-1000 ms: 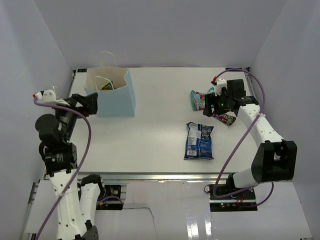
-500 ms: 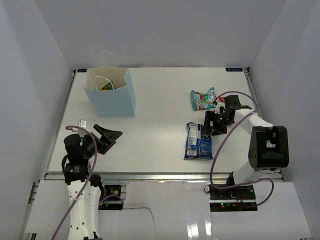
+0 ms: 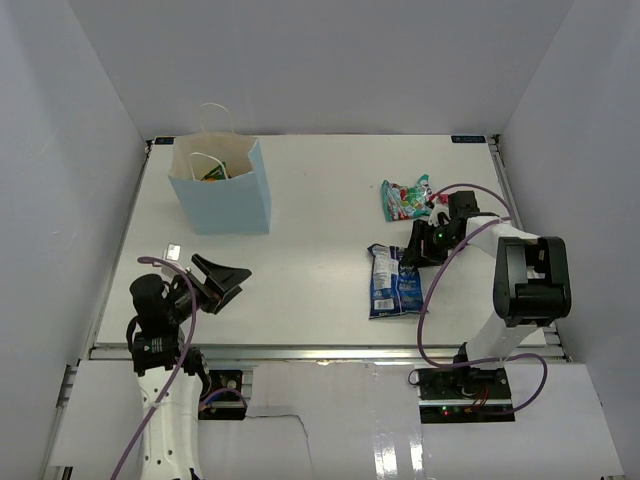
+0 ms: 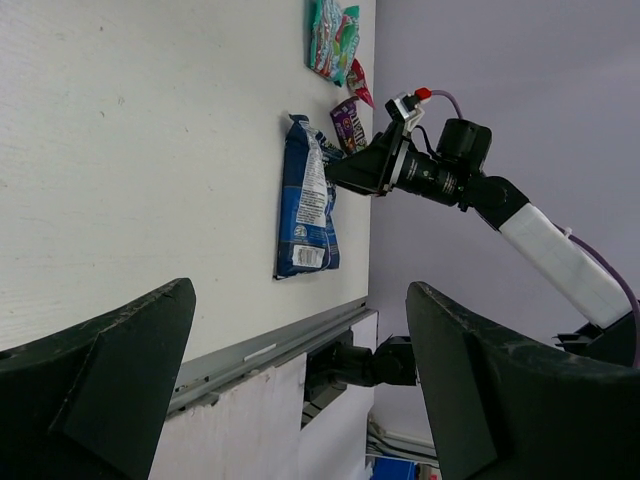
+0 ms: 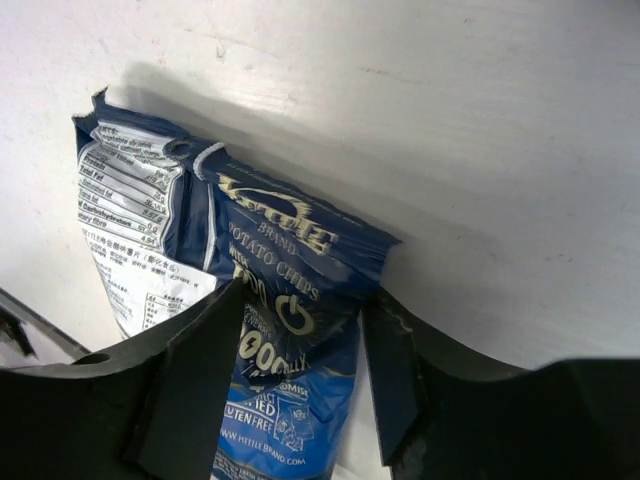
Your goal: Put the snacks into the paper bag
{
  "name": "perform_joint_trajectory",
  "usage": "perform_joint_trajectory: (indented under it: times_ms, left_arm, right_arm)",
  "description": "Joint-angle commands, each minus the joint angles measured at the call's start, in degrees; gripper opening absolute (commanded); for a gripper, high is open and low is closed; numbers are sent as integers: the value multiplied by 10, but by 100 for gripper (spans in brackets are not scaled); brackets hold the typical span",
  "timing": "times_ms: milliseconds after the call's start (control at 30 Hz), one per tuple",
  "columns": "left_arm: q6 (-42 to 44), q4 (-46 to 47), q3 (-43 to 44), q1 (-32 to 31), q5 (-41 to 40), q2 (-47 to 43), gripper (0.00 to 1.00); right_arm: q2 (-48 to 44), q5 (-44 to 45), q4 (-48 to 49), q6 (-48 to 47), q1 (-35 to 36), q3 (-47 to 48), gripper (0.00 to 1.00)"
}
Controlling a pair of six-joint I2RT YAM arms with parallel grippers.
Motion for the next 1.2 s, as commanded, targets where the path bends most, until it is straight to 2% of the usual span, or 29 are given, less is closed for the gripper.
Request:
perform_joint_trajectory:
  times_ms: [0,100,200,233,300,400,500,733,867,1067,1167]
  left_arm:
    - [-10,7,-12,2,19,-6,96]
    - [-8,8,-14,2,19,-6,96]
    - [-7,8,-17,2,18,-2,96]
    - [-7,7,-18,2,18,-2,96]
    - [-7,7,-20,2,18,-3,96]
    - [-7,8,-25,2,17,-3,96]
    - [-6,8,-26,2,14,-2,96]
    - [-1,22,-18,2,9,5,96]
    - [-1,27,-15,2,7,6,96]
    - [-1,28,-11,2,8,5,96]
    - [-1,28,-8,2,10,6,96]
  right_arm:
    - [27,-2,61,-8,-10,-26,55]
    - [27,-11,86,-14,-14,-38,42]
    - [24,-32,102,-19,-14,-53,26]
    - [22,-46,111,-22,-32,-55,16]
    - [13,-65,115,-35,-40,-58,8]
    - [-9,-136,115,-55,-54,-57,8]
    - [-69,-249,114,-120,-57,-50,8]
    - [-138,-354,154,-98,-49,11,8]
    - [-165,-360,215,-56,-22,50,8]
    - [-186,-298,337,30,100,120,8]
    - [-170,-244,370,53,158,192,8]
